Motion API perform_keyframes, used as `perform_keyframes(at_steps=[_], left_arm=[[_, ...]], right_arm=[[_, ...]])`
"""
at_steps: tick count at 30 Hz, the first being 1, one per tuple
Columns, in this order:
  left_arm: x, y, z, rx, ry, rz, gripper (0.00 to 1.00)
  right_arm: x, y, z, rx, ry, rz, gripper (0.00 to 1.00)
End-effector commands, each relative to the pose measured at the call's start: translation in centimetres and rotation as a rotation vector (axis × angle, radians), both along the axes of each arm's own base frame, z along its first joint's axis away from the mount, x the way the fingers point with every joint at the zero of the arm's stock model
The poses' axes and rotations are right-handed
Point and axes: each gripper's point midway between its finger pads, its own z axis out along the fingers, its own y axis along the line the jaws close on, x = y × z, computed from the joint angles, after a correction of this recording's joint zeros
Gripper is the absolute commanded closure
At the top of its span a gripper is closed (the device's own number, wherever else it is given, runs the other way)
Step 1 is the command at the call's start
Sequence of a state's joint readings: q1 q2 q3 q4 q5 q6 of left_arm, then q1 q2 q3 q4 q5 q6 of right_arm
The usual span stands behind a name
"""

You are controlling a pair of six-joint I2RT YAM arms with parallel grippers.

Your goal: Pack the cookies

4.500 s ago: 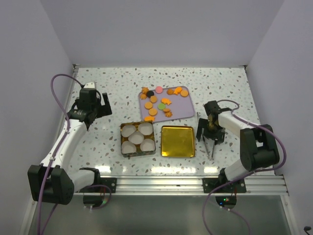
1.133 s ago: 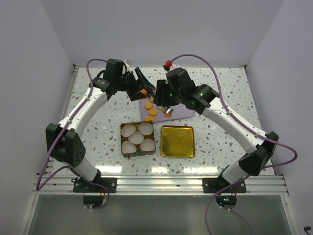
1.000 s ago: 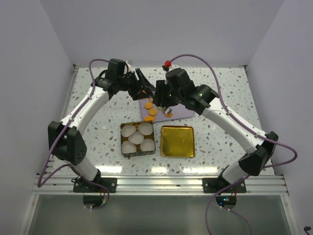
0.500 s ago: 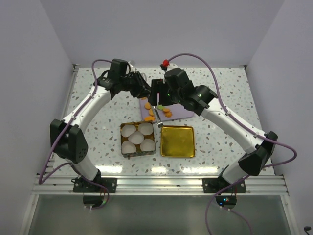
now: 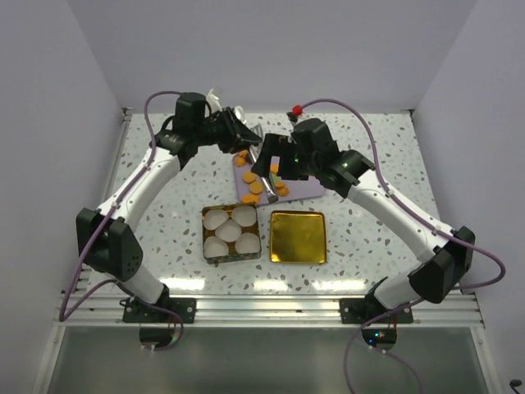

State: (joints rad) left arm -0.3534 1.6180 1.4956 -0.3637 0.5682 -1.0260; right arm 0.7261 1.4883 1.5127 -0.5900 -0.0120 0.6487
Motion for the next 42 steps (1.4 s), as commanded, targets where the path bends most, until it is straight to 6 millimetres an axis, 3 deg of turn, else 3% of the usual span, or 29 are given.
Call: perform_keyframes(at_steps=[1,3,8,23,27,29,32,33,38,42], left_arm=[[-0.6,0.8,7.4,-0.145,-0.219,-0.004,1.00],[-0.9,0.9,8.8,-0.171,-0.277,-0.006,1.00],[-1.5,0.6,11.5,-0.231,-0.377,-0.039,1.00],[-3.0,0.3,13.4,-0.273,-0.489,-0.115,1.00],[-3.4,0.4,13.8,-0.278,-0.526,-0.129,1.00],[-3.6,0.4,14.0,-0.287,-0.541,-0.133,1.00],[-4.1,0.4,14.2,-0.302,-0.547,-0.147,1.00],[-4.2,0.3,14.5,-0.312,-0.564,-0.156,1.00],[-4.3,0.3,14.7,-0.324,-0.567,-0.165,1.00],[-4.3,0.5,14.9,-0.326,-0.576,-0.164,1.00]], right_arm=[[0.1,0.1,3.2,0.273,0.046,-0.012,0.01],[0.3,0.2,2.6,0.294,0.069,-0.006,0.01],[-0.1,2.9,2.6,0.418,0.144,0.079,0.01],[-0.9,6.6,6.0,0.753,0.242,0.213,0.01],[-1.6,7.3,9.1,0.969,0.272,0.313,0.01],[-1.9,7.5,9.0,1.031,0.309,0.340,0.01],[-2.0,7.5,10.4,1.150,0.325,0.396,0.01],[-2.4,7.2,11.6,1.203,0.318,0.429,0.01],[-2.2,7.5,12.1,1.275,0.350,0.491,0.01],[-2.2,7.5,12.4,1.286,0.344,0.496,0.08]])
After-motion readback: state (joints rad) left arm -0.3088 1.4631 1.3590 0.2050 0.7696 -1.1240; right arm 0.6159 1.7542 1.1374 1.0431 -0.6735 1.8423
